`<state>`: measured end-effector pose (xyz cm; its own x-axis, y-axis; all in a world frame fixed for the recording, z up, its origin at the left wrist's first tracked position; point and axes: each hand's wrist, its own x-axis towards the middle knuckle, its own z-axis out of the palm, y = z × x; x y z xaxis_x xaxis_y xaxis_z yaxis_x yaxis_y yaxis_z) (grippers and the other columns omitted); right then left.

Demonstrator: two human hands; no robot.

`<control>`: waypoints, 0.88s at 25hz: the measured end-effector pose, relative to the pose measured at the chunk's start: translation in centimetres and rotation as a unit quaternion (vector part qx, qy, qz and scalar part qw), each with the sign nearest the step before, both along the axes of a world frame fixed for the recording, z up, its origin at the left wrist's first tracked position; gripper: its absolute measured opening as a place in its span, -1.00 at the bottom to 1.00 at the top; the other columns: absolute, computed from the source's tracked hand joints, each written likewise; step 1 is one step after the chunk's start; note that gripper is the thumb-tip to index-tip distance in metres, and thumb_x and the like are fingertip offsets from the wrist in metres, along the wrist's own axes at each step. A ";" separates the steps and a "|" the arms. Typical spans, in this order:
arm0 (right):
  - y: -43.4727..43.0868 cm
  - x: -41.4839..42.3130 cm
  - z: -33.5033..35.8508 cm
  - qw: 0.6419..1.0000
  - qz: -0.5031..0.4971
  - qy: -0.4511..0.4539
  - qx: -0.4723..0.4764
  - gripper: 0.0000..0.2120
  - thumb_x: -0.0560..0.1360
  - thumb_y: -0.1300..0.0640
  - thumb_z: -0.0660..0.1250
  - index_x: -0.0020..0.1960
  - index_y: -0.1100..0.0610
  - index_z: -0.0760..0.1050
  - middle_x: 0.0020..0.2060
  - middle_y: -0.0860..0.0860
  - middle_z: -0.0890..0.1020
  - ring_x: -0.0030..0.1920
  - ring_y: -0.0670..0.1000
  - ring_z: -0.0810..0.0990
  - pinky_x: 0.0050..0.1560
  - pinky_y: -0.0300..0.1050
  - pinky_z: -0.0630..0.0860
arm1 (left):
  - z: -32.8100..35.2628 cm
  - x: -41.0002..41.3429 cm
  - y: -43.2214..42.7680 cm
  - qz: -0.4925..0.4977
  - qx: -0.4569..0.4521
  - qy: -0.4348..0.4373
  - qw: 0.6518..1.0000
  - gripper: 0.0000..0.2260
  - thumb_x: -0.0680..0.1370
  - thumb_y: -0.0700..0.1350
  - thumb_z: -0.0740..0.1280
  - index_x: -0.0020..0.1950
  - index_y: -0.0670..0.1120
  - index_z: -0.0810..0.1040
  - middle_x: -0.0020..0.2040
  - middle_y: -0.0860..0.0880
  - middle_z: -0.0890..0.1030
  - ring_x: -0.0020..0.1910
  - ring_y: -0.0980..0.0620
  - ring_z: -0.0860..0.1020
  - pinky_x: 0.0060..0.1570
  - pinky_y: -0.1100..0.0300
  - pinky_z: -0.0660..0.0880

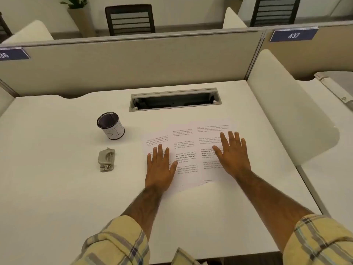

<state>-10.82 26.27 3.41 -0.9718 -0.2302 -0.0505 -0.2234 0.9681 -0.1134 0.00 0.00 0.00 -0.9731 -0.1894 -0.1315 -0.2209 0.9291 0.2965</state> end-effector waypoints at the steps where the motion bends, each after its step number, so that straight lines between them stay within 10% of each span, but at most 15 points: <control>1: 0.1 0.2 -0.1 1.000 -0.001 -0.008 0.004 -0.21 0.55 -0.40 -0.27 0.65 0.00 -0.04 0.65 0.12 0.00 0.64 0.18 -0.10 0.60 0.22 -0.14 | -0.1 0.0 0.4 -0.007 -0.011 0.000 1.000 -0.30 0.61 0.33 -0.25 0.68 0.01 -0.15 0.68 -0.03 -0.27 0.65 -0.04 -0.29 0.61 -0.08 -0.28; 22: 0.3 0.1 -3.1 0.993 -0.041 -0.104 -0.030 -0.28 0.63 -0.30 -0.04 0.65 0.03 -0.12 0.65 0.15 -0.07 0.63 0.21 -0.14 0.58 0.28 -0.11 | -0.9 -0.5 3.6 -0.015 0.014 -0.034 0.999 -0.25 0.56 0.39 -0.25 0.68 0.06 -0.19 0.68 -0.02 -0.26 0.65 -0.07 -0.30 0.62 -0.12 -0.24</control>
<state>-10.76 26.53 0.28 -0.9575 -0.1587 -0.2409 -0.1094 0.9724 -0.2060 -0.50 3.61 -0.95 -0.9666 -0.1561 -0.2032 -0.2145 0.9267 0.3085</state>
